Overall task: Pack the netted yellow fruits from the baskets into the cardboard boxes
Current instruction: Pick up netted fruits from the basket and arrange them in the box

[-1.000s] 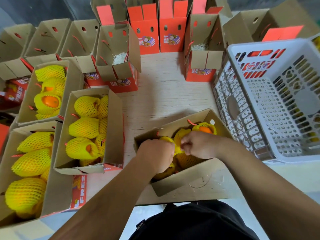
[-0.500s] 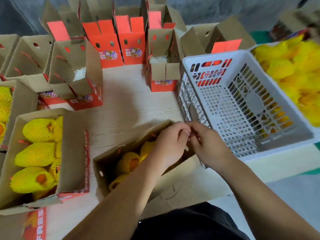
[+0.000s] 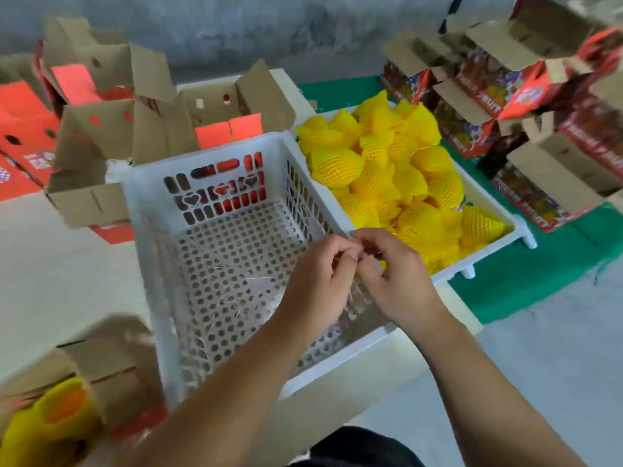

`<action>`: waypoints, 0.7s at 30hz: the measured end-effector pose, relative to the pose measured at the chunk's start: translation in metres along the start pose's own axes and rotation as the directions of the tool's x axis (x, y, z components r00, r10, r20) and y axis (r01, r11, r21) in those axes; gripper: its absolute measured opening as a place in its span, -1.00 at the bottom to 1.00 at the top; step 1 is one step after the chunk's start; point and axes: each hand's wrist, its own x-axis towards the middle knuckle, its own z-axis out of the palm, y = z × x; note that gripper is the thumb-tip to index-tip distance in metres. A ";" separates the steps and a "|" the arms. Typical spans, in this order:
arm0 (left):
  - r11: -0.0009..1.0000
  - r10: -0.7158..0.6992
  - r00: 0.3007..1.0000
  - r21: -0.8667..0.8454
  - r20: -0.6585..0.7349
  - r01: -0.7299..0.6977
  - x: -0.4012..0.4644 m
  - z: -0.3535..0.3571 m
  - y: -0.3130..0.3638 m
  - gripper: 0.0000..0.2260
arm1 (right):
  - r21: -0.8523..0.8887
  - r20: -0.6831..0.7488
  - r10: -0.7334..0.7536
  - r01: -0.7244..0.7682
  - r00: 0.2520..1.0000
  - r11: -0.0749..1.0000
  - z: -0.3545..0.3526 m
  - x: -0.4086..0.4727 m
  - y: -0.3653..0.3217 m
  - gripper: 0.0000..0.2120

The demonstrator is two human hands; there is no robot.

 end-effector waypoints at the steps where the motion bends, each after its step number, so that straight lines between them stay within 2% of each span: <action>1: 1.000 0.003 1.000 0.008 -0.001 -0.003 0.015 0.019 0.006 -0.85 | -0.119 0.015 0.043 -0.041 0.999 0.992 -0.020 0.015 0.029 -0.66; 2: 1.000 0.014 1.000 0.017 0.001 -0.014 0.028 0.036 0.011 -0.84 | -0.318 0.071 0.124 -0.095 0.990 0.943 -0.037 0.029 0.056 -0.57; 3: 0.999 0.027 1.000 0.030 0.003 -0.027 0.038 0.051 0.014 -0.84 | -0.542 0.132 0.241 -0.134 0.961 0.830 -0.049 0.041 0.078 -0.47; 4: 0.998 0.035 0.999 0.051 0.002 -0.035 0.047 0.064 0.017 -0.85 | -0.702 0.171 0.363 -0.145 0.916 0.697 -0.056 0.049 0.096 -0.37; 5: 0.996 0.038 0.999 0.078 -0.003 -0.037 0.053 0.075 0.019 -0.85 | -0.771 0.191 0.440 -0.143 0.878 0.621 -0.058 0.054 0.108 -0.29; 7: 0.993 0.021 0.999 0.116 -0.033 -0.017 0.061 0.093 0.023 -0.85 | -0.769 0.211 0.450 -0.138 0.868 0.624 -0.049 0.061 0.122 -0.20; 9: 0.990 -0.007 0.998 0.137 -0.064 0.015 0.065 0.106 0.026 -0.84 | -0.741 0.212 0.379 -0.105 0.901 0.663 -0.040 0.066 0.128 -0.20; 13: 0.968 -0.017 0.998 0.249 -0.064 0.032 0.077 0.120 0.028 -0.77 | -0.516 0.075 0.348 -0.262 0.934 0.815 -0.045 0.073 0.139 -0.24; 15: 0.952 -0.022 0.999 0.303 -0.045 0.035 0.093 0.128 0.027 -0.71 | -0.496 0.071 0.331 -0.255 0.941 0.830 -0.049 0.073 0.145 -0.33; 17: 0.952 -0.131 0.991 0.276 -0.017 0.130 0.111 0.137 0.027 -0.68 | -0.491 0.132 0.324 -0.222 0.937 0.842 -0.054 0.074 0.151 -0.41; 19: 0.939 -0.315 0.949 0.156 0.029 0.307 0.123 0.146 0.025 -0.65 | -0.443 0.203 0.307 -0.193 0.930 0.875 -0.059 0.077 0.153 -0.46; 21: 0.909 -0.415 0.908 0.052 0.057 0.412 0.126 0.152 0.020 -0.61 | -0.394 0.234 0.243 -0.137 0.941 0.909 -0.062 0.077 0.155 -0.53</action>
